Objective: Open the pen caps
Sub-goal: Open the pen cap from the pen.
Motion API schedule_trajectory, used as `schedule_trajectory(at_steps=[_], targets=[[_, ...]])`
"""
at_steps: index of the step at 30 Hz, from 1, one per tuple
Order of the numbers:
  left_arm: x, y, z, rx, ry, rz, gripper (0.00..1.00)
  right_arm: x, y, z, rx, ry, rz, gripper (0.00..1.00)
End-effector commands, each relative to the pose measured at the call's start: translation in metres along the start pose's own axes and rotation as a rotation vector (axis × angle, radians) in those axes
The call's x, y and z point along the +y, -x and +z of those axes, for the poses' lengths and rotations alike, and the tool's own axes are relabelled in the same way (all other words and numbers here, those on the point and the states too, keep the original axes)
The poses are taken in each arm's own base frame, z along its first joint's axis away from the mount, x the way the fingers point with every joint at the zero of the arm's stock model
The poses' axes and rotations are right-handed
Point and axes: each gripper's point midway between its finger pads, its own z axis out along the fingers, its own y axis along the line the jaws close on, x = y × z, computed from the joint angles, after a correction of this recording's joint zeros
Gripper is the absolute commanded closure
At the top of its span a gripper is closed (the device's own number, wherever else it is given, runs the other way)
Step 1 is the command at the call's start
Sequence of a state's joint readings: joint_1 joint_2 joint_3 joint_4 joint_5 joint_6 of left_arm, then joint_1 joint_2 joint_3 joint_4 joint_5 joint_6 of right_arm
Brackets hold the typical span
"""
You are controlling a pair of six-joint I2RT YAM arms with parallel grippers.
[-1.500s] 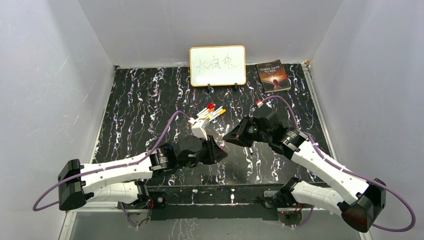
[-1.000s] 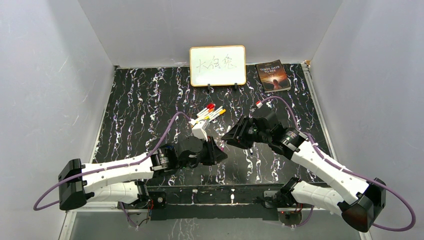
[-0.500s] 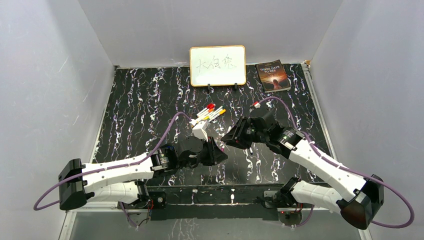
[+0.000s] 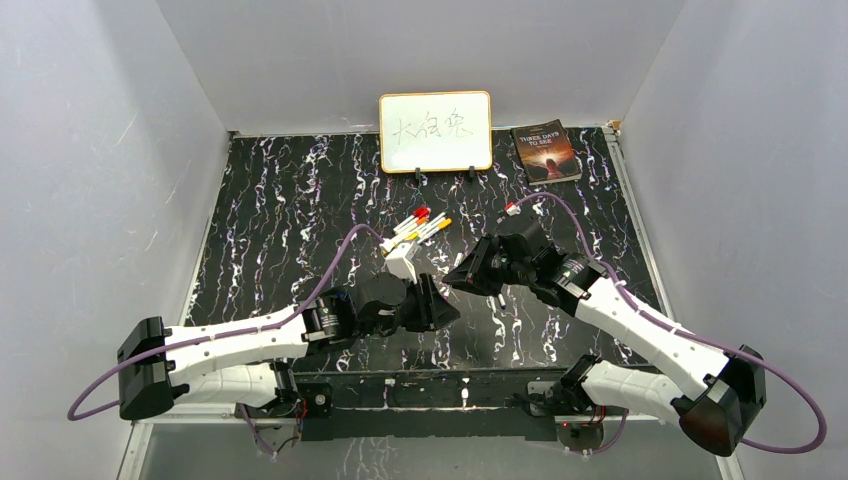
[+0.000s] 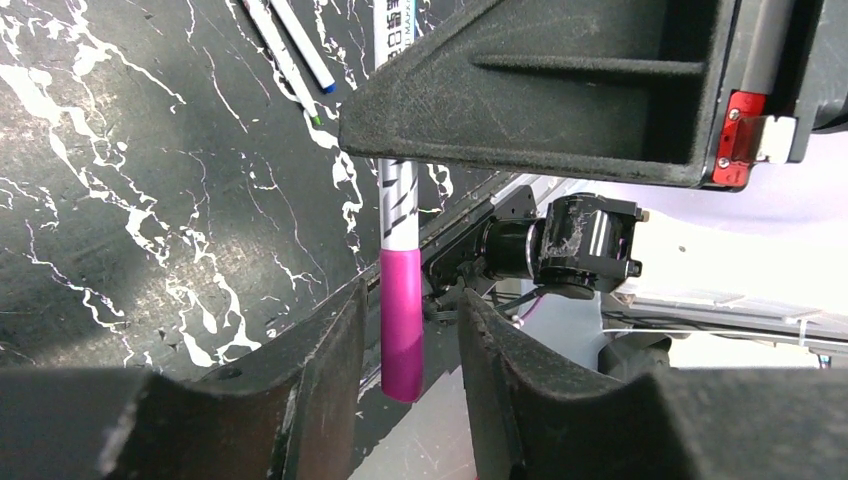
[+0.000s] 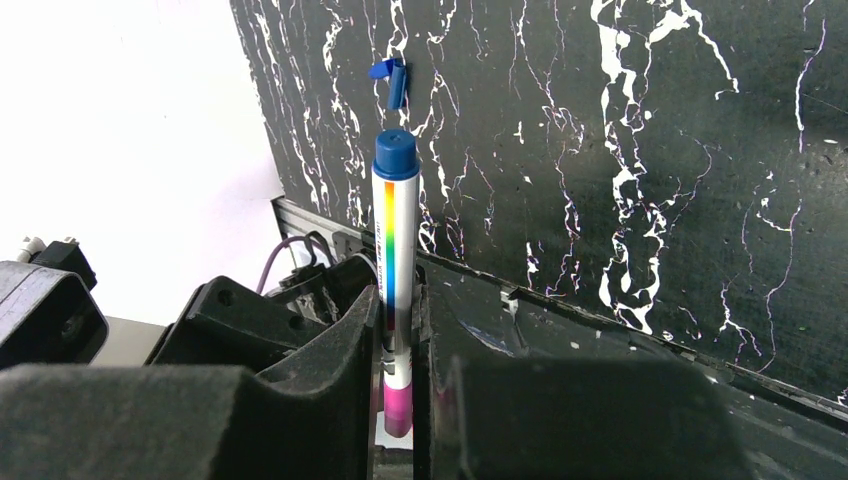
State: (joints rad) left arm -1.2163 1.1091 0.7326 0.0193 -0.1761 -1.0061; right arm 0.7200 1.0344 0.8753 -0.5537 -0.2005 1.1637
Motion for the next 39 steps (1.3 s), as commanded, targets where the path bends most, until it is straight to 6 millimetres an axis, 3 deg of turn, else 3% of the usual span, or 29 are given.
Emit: schedule_trajectory(at_steps=[1,22,29,39], targets=[[-0.005,0.002,0.001,-0.011,-0.016,0.003,0.62,0.026,0.009,-0.010,-0.046,0.084,-0.030,1.00],[-0.007,0.007,0.004,-0.038,-0.012,0.002,0.65,0.022,0.000,-0.011,-0.032,0.084,-0.026,1.00],[-0.007,0.008,0.005,-0.041,-0.012,0.004,0.70,0.020,-0.002,-0.011,-0.030,0.081,-0.025,1.00],[-0.007,0.006,0.006,-0.035,-0.012,0.002,0.97,0.019,-0.003,-0.010,-0.031,0.076,-0.027,1.00]])
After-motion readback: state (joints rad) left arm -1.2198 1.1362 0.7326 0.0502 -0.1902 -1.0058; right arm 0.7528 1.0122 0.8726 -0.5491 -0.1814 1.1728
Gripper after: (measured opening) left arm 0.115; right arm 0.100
